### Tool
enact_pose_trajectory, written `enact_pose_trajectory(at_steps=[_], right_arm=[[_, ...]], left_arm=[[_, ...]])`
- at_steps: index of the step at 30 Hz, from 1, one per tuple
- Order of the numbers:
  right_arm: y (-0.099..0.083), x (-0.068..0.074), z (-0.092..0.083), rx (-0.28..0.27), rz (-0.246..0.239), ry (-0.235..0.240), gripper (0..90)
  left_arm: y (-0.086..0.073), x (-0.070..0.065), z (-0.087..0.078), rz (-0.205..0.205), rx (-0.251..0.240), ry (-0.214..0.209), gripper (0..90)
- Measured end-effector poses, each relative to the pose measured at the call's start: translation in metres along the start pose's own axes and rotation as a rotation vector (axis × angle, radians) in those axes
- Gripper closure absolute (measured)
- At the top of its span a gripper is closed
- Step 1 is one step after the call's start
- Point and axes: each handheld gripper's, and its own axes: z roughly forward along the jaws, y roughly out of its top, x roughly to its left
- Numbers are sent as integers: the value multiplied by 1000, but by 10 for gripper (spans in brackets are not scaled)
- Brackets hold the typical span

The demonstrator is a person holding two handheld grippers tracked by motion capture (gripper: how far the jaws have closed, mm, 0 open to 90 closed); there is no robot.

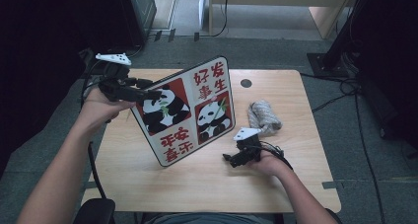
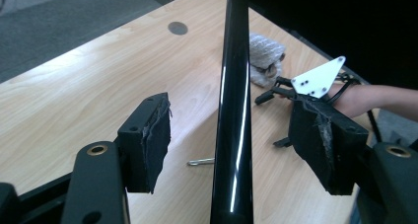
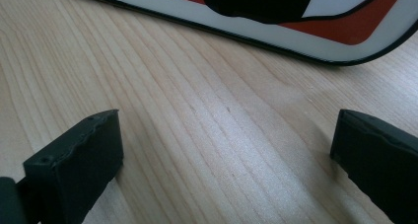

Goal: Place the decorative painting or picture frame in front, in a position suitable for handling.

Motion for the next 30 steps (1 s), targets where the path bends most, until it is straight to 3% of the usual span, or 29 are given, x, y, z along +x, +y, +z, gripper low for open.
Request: enact_pose_trajectory(at_steps=[17, 24, 30], right_arm=[[-2, 0, -2, 0, 11, -9, 0], [-2, 0, -2, -1, 14, -11, 0], [-3, 1, -2, -3, 24, -22, 0]], left_arm=[[-24, 0, -11, -22, -28, 46, 382], [-40, -6, -15, 33, -59, 88, 411], [-48, -4, -16, -17, -47, 66, 381]])
